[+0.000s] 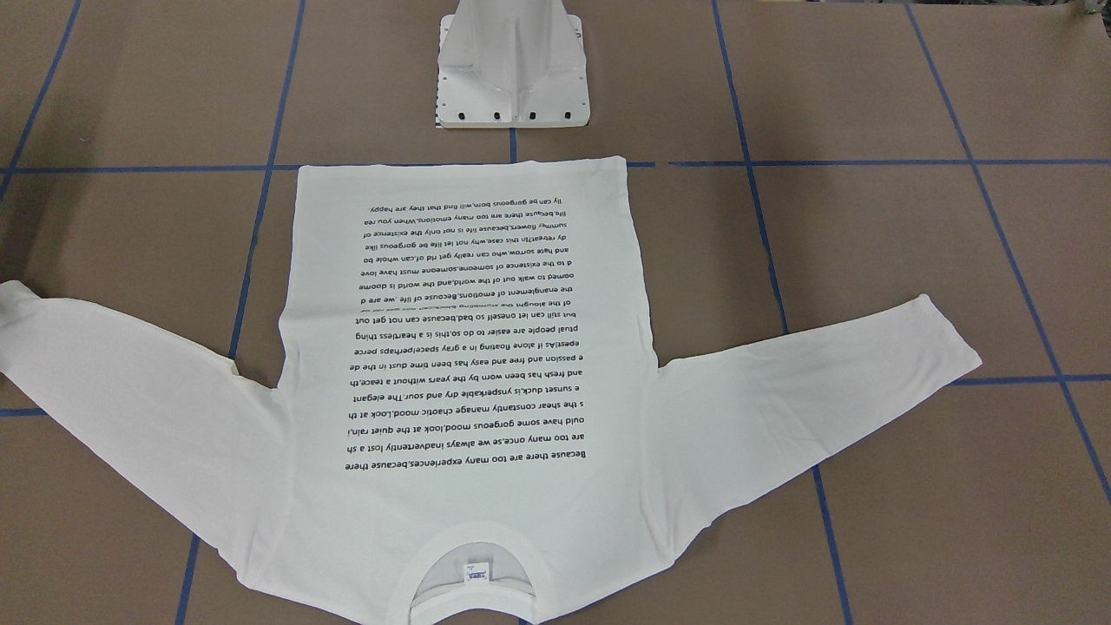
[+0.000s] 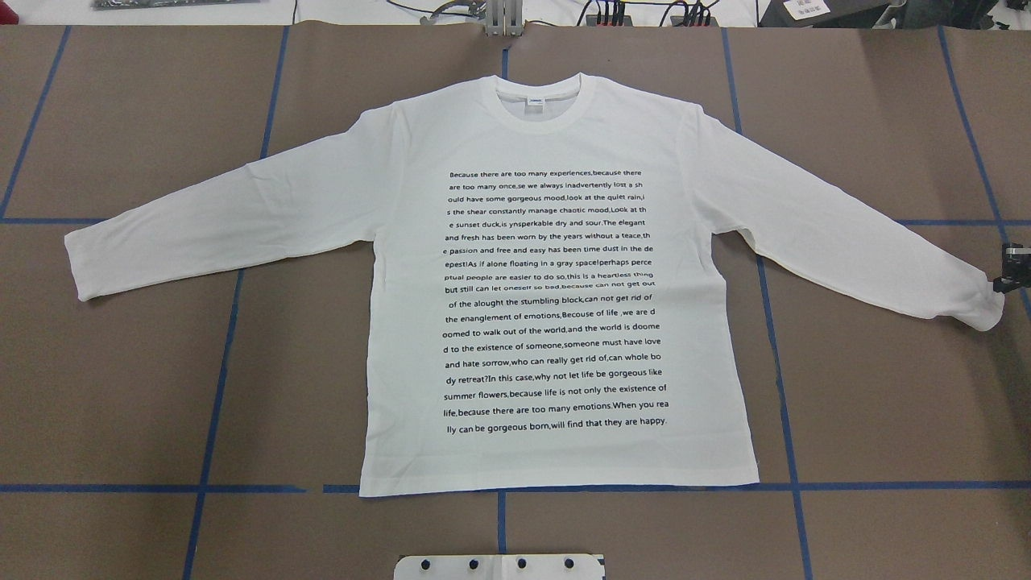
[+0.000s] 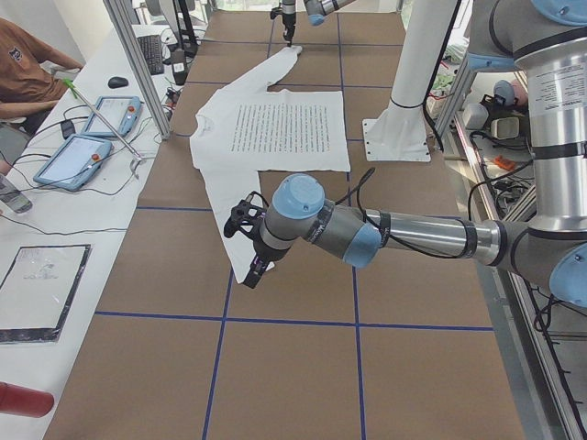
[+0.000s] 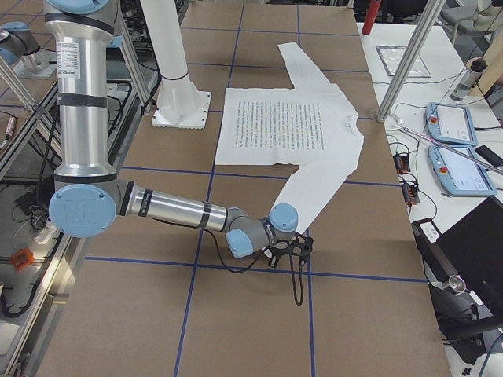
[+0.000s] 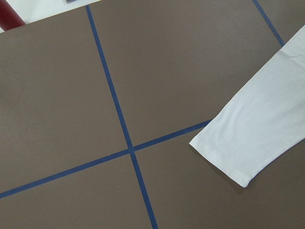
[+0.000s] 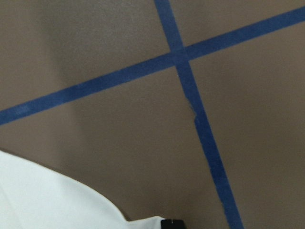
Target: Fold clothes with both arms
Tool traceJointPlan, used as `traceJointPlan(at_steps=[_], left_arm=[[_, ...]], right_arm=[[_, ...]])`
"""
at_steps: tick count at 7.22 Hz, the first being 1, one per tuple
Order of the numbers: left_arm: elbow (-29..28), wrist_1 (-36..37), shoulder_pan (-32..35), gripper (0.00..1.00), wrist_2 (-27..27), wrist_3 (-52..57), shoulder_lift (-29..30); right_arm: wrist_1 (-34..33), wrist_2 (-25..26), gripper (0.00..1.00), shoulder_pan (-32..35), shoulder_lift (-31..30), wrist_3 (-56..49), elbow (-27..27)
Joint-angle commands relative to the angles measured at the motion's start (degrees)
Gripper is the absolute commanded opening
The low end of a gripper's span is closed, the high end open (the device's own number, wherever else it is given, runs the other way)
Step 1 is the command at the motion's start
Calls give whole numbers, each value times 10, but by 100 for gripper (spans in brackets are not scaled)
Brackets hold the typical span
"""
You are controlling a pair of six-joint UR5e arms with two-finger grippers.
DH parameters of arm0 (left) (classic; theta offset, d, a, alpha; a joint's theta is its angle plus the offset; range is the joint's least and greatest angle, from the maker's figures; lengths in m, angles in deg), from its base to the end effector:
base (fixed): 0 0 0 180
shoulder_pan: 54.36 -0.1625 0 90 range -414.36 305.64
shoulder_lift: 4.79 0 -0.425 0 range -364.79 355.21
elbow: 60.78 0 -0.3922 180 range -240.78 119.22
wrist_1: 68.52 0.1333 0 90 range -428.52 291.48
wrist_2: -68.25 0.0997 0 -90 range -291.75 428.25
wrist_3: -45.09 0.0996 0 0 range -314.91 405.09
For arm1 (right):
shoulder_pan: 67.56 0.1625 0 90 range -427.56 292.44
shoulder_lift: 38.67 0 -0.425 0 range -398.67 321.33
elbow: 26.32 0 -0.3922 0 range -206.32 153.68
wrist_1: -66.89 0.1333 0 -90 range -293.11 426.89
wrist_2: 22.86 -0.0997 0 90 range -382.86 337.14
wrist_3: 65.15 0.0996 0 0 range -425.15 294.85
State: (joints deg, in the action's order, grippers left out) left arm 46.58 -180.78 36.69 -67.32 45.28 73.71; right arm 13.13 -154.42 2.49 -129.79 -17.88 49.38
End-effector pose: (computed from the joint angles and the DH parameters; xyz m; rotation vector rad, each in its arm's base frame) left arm -0.0700 -0.4250 0.5534 0.4727 0.7737 0.1811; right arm -0.1038 -0.4830 0.7259 -0.1082 -0.7925 0.3195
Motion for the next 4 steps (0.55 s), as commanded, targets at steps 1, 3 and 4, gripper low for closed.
traceJointPlan(at_steps=[1, 3, 4], left_arm=[[0, 1, -1, 99, 0, 0, 0], [0, 2, -1, 99, -1, 0, 0], [0, 3, -1, 99, -1, 0, 0]], right_arm=[[-7, -3, 0, 0, 6, 2, 34], [-7, -6, 0, 1, 7, 14, 59], [-10, -8, 0, 1, 9, 45, 85]])
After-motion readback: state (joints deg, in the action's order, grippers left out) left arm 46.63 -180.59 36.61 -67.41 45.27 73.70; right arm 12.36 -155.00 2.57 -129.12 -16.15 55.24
